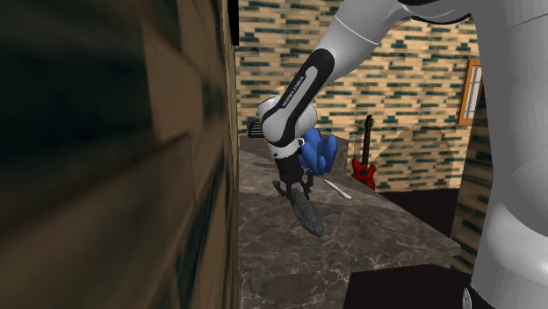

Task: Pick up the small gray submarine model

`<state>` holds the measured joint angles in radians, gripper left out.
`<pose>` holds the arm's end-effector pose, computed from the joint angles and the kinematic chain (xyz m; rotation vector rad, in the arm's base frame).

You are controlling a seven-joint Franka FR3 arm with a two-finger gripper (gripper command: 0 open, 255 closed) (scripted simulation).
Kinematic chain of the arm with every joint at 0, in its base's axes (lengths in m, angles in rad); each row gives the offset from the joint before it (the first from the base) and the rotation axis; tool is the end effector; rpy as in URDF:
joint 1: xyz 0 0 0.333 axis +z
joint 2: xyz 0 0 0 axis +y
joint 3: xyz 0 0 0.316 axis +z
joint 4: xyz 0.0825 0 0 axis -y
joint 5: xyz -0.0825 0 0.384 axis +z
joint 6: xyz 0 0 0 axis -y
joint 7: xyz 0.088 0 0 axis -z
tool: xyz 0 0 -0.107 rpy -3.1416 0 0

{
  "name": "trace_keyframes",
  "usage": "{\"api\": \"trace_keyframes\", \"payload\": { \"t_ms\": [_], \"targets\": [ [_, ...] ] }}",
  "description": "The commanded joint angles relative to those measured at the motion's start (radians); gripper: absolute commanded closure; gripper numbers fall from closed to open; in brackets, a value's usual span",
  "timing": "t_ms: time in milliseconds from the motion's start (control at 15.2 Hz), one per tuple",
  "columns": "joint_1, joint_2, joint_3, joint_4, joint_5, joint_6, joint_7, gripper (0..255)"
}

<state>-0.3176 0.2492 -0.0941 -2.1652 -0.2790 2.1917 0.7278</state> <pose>0.4892 -0.2244 0.2648 2.5489 -1.3120 -0.2641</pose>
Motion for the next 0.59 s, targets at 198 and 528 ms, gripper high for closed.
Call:
{"api": "trace_keyframes", "payload": {
  "t_ms": [198,528],
  "targets": [
    [-0.001,0.004,0.000,0.002,0.000,0.001,-0.001,255],
    [0.001,-0.043,0.001,0.015,0.006,-0.057,-0.015,255]
  ]
}}
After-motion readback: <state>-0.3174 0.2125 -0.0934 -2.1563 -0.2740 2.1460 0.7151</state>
